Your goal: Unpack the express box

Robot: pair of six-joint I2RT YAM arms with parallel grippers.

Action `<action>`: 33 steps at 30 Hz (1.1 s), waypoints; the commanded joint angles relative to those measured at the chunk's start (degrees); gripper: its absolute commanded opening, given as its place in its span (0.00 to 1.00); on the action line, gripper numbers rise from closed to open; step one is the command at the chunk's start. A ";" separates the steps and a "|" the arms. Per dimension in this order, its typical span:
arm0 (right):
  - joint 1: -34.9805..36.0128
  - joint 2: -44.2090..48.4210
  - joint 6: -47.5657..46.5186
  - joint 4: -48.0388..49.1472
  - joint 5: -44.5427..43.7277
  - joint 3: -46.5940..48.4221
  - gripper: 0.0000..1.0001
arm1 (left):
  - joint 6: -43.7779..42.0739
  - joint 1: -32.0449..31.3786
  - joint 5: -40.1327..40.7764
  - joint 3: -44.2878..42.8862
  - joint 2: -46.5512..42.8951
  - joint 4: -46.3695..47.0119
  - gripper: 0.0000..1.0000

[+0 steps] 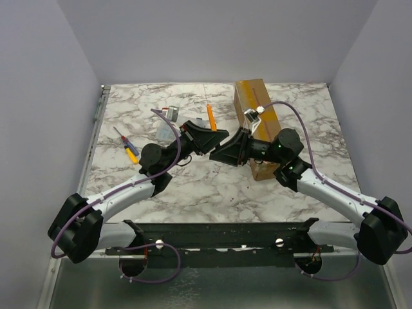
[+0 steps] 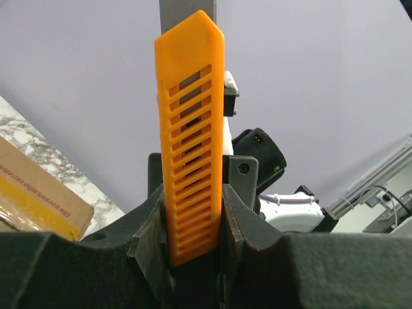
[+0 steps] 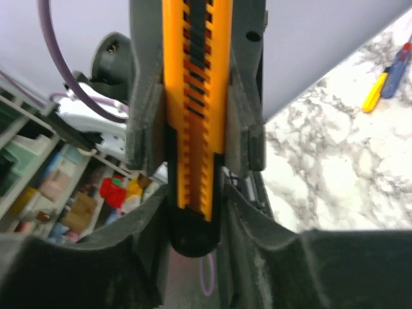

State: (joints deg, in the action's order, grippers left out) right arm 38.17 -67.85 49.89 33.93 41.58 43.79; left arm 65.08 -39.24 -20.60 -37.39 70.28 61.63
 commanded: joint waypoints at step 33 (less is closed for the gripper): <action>18.40 2.01 -30.71 -46.61 -53.90 13.32 0.00 | -9.35 1.78 15.86 -10.16 -3.56 -43.87 0.69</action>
State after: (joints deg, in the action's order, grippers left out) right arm 54.94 -65.28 20.91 -11.20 -10.22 54.70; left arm 57.54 -37.69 -6.11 -44.58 64.99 18.48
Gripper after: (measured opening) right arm 0.337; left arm 0.687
